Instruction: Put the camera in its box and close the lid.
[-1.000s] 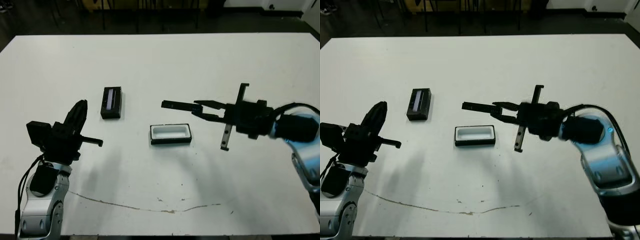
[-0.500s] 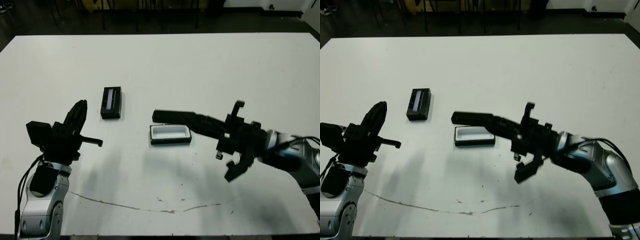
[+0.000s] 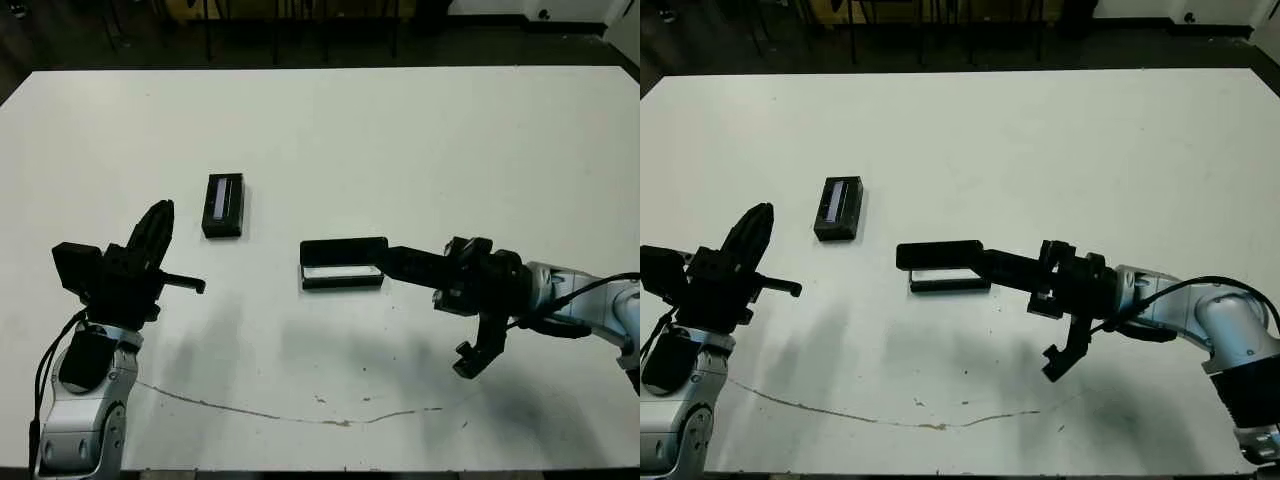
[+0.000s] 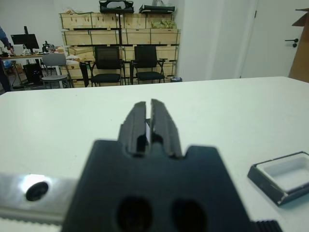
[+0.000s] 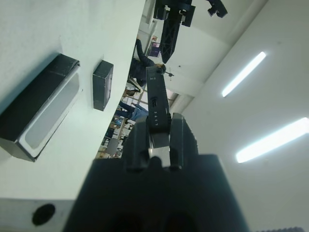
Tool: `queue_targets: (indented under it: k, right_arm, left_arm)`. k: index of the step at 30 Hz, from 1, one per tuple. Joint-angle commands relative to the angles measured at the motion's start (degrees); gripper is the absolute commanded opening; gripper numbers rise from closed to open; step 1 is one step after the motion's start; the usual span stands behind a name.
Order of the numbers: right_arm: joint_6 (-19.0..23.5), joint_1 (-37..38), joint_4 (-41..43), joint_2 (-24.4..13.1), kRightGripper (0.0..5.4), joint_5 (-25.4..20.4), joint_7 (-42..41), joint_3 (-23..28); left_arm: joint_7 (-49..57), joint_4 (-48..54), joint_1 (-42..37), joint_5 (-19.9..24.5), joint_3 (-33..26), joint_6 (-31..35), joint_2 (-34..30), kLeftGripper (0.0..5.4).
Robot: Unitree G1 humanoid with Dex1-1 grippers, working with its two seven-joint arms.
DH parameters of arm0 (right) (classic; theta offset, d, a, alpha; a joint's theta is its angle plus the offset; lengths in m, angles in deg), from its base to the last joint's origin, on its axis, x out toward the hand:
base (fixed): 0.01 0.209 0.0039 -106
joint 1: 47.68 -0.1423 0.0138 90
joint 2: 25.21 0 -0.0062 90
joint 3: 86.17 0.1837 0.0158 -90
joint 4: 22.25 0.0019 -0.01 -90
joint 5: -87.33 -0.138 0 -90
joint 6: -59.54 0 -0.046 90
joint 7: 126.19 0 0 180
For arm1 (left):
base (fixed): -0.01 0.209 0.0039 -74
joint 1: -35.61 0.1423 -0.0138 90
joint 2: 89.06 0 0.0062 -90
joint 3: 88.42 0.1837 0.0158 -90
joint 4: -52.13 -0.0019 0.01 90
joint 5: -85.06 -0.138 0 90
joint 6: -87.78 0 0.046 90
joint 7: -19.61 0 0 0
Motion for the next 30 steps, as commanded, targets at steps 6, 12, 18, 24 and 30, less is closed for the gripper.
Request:
queue_targets:
  k: [6,12,18,24,30]
  right_arm:
    - [2.5,-1.2,-0.6,-2.6,0.01,-1.5,-0.4,-3.1]
    - [2.3,-2.1,-4.6,-1.8,0.01,-19.3,-17.5,-4.0]
    - [4.3,-4.3,-6.8,-1.1,0.01,-28.3,-29.9,-4.5]
    - [9.9,-7.3,-4.5,-1.7,0.01,-38.1,-47.2,-4.9]
    - [4.7,-10.6,-7.1,-1.4,0.01,-35.7,-45.4,-4.0]
  left_arm:
    - [-0.1,-0.6,0.5,0.1,-0.2,0.8,-0.5,0.0]
    - [0.0,-0.6,0.8,-0.5,0.0,0.3,-0.5,0.0]
    - [0.0,-0.8,0.9,-0.3,-0.1,0.3,-0.4,0.0]
    - [0.4,0.0,1.3,-0.3,0.1,0.8,-0.2,0.0]
    - [0.3,0.3,1.4,-0.9,0.5,0.7,-0.4,0.0]
